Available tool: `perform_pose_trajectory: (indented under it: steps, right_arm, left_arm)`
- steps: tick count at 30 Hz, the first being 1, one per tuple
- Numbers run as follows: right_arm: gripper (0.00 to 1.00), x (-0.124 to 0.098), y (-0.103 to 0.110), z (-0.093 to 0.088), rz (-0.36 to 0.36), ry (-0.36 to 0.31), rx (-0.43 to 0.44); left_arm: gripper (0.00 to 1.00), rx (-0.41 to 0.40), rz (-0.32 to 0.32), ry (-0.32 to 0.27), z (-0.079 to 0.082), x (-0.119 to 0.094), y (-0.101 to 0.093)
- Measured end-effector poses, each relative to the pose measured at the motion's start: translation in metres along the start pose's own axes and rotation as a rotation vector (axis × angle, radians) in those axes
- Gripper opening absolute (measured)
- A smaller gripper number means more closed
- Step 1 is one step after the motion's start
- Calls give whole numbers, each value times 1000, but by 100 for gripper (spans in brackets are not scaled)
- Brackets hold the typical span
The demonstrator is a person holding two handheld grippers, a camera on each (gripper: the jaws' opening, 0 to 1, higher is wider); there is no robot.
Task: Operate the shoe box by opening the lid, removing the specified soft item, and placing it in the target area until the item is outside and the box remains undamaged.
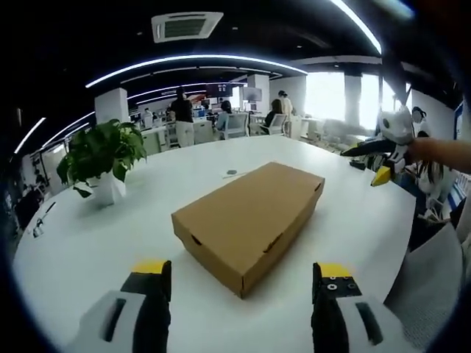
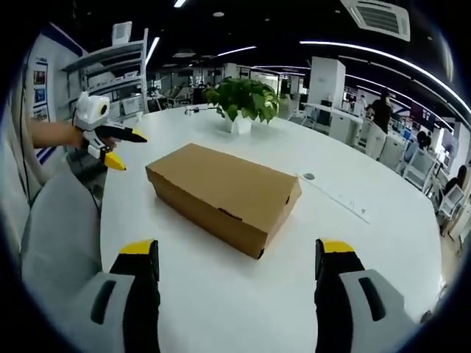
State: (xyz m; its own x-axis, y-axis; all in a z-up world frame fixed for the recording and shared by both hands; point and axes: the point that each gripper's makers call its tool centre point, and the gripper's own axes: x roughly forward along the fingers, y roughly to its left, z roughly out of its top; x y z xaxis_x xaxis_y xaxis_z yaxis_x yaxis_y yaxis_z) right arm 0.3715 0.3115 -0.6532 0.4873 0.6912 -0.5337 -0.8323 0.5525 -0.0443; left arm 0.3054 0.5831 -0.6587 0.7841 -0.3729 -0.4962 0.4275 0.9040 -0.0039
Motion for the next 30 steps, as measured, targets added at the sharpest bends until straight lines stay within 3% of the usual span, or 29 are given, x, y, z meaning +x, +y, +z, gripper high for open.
perform_pose_trajectory:
  steps: [14, 30]
  right_arm:
    - [69, 43, -18, -9, 69, 7, -29]
    - [54, 81, -27, -19, 136, 13, -24]
  left_arm:
    - [73, -30, 89, 21, -11, 25, -4]
    - [57, -65, 163, 38, -27, 47, 7]
